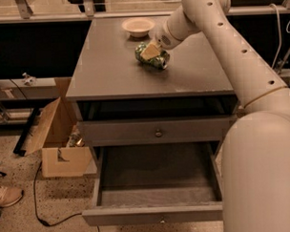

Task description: Pick green can from middle drawer and place on counter

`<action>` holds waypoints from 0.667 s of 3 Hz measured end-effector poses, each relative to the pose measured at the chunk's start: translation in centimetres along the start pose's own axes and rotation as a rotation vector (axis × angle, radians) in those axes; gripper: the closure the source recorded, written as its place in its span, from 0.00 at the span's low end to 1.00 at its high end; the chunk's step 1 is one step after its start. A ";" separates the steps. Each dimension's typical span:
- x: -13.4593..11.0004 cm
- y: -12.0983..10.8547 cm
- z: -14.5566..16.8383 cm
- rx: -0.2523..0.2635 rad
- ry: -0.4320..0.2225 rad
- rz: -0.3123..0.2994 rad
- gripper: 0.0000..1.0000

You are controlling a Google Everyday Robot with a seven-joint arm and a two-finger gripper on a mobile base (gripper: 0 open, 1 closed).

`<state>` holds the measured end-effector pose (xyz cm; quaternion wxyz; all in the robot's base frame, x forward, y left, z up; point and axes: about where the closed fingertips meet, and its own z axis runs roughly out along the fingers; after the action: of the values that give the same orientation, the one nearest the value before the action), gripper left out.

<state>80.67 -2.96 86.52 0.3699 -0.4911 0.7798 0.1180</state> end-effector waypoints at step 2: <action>-0.2 -1.5 0.1 0.015 0.010 0.016 0.11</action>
Offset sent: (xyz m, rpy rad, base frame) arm 0.0183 -0.0190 0.0260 0.0021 -0.0321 -0.0486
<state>82.04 -3.53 86.84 0.3689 -0.4824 0.7865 0.1126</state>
